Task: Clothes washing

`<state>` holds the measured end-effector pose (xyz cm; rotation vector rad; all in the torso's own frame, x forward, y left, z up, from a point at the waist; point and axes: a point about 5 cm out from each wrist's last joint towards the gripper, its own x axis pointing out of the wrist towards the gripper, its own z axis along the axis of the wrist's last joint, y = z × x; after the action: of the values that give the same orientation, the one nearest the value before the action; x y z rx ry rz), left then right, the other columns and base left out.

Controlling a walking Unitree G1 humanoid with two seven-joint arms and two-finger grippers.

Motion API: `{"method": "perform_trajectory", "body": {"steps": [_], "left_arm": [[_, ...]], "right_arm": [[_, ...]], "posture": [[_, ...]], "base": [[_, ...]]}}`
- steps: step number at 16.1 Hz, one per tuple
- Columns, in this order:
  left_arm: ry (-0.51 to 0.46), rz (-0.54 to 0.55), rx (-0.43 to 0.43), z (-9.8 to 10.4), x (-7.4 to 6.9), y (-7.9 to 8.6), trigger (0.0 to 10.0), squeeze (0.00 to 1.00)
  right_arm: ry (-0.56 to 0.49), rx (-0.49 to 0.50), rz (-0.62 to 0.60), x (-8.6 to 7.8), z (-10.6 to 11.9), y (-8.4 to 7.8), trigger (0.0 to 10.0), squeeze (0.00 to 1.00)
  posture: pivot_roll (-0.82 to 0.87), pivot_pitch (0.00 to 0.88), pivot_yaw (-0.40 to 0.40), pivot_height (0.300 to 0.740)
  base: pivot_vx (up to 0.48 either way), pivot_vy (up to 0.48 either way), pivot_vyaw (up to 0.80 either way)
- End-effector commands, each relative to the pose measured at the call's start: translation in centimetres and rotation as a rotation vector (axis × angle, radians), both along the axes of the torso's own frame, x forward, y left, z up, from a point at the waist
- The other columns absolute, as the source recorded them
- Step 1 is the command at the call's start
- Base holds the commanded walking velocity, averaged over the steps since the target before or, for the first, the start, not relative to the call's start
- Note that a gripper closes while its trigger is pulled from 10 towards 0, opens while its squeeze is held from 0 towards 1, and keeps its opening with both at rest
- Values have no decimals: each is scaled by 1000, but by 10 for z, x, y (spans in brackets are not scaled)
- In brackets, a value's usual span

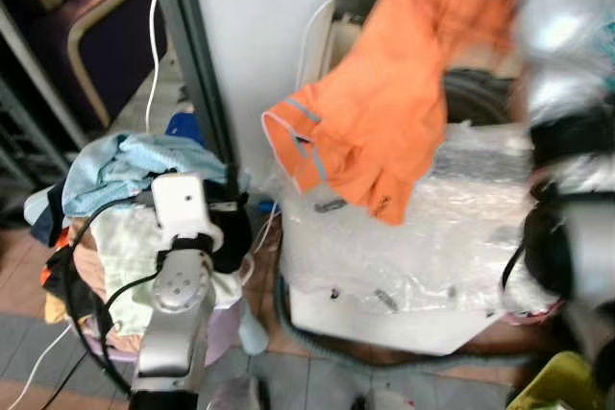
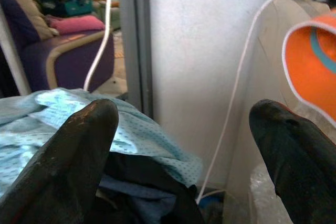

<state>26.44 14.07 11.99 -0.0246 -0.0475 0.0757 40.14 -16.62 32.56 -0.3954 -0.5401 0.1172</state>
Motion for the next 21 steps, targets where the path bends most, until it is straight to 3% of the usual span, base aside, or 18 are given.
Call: {"method": "perform_trajectory", "body": {"steps": [1,2,4,5,6,8,10,11,16,18,20,21], "left_arm": [[1,12,6,1,-1,1,10000,0],[1,9,9,2,0,1,10000,0],[2,4,12,2,1,0,10000,0],[2,5,12,2,1,0,10000,0],[3,5,12,2,1,0,10000,0],[3,5,12,2,2,0,10000,0],[3,5,13,2,2,0,10000,0],[1,3,16,2,2,0,10000,0],[-1,15,19,3,2,1,10000,0],[0,15,20,3,2,2,10000,0],[3,13,21,2,2,2,10000,0],[4,14,21,2,2,2,10000,0]], "right_arm": [[187,0,-42,8,-40,-2,10000,0],[324,85,-37,6,-78,-2,10000,0],[391,145,-34,-2,-100,0,10000,0],[364,190,5,-9,-101,4,10000,792],[318,219,67,-15,-94,10,10000,1000],[223,156,334,-34,-77,37,10000,1000],[349,106,576,-49,-87,57,10000,1000],[531,62,675,-56,-110,65,10000,1000],[764,-11,474,-49,-158,47,10000,1000],[813,-21,293,-40,-164,26,10000,1000],[786,-4,87,-30,-160,-2,10000,1000],[742,51,-48,-25,-154,-21,10000,1000]], "posture": [[-29,22,19,740],[-30,25,24,740],[-35,24,26,740],[-35,24,26,740],[-39,22,23,740],[-41,22,23,740],[-40,20,23,740],[-40,20,23,740],[-29,21,22,740],[-29,21,22,740],[-31,22,25,740],[-31,22,25,740]], "base": [[0,0,0],[0,0,0],[0,0,0],[0,0,0],[0,0,0],[0,0,0],[0,0,0],[0,0,0],[0,0,0],[0,0,0],[0,0,0],[0,0,0]]}}
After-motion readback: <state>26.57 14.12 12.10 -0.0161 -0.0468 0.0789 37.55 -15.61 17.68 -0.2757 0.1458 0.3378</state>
